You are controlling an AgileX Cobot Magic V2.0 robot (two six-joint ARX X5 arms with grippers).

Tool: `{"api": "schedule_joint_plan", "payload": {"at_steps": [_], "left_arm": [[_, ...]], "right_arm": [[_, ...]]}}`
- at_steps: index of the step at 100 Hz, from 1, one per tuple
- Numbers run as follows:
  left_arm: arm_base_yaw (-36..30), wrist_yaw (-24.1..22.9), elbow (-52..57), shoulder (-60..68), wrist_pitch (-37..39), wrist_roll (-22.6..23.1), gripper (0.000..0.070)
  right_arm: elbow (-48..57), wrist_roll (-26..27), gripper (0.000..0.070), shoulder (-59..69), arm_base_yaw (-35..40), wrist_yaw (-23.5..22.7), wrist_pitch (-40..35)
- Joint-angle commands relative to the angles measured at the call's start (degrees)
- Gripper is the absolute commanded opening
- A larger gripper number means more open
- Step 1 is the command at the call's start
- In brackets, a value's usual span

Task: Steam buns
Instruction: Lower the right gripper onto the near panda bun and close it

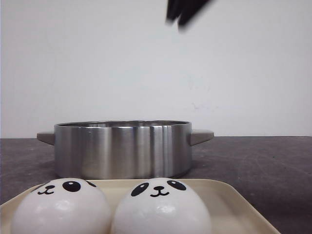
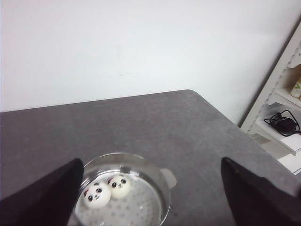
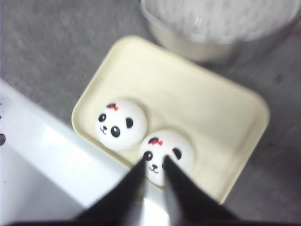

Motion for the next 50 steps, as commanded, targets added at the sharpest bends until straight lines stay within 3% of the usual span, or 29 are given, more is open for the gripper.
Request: {"api": "schedule_joint_plan", "payload": {"at_steps": [1, 6, 17, 28, 50], "left_arm": [[-0.39, -0.33, 0.85, 0.15, -1.01, 0.13, 0.0547], [-0.39, -0.5, 0.85, -0.44, -2.21, 0.09, 0.0548], [-0.39, -1.22, 0.85, -1.16, -3.87, 0.13, 0.055], [-0.39, -1.66, 0.85, -1.33, -4.46, 0.15, 0.055], [-0.39, -1.6, 0.85, -1.33, -4.44, 0.13, 0.055]], "right_arm": [[0.2, 2.12, 0.038, 1.97, 0.0, -0.98, 0.61], [0.2, 2.12, 0.043, 3.04, -0.5, -1.79, 0.72], [0.2, 1.73, 0.0438, 5.73, -1.14, -4.22, 1.97], [0.2, 1.51, 0.051, 9.51, -1.62, -7.43, 1.79], [0.2, 1.57, 0.0511, 16.44, -1.75, -9.33, 1.81]]}}
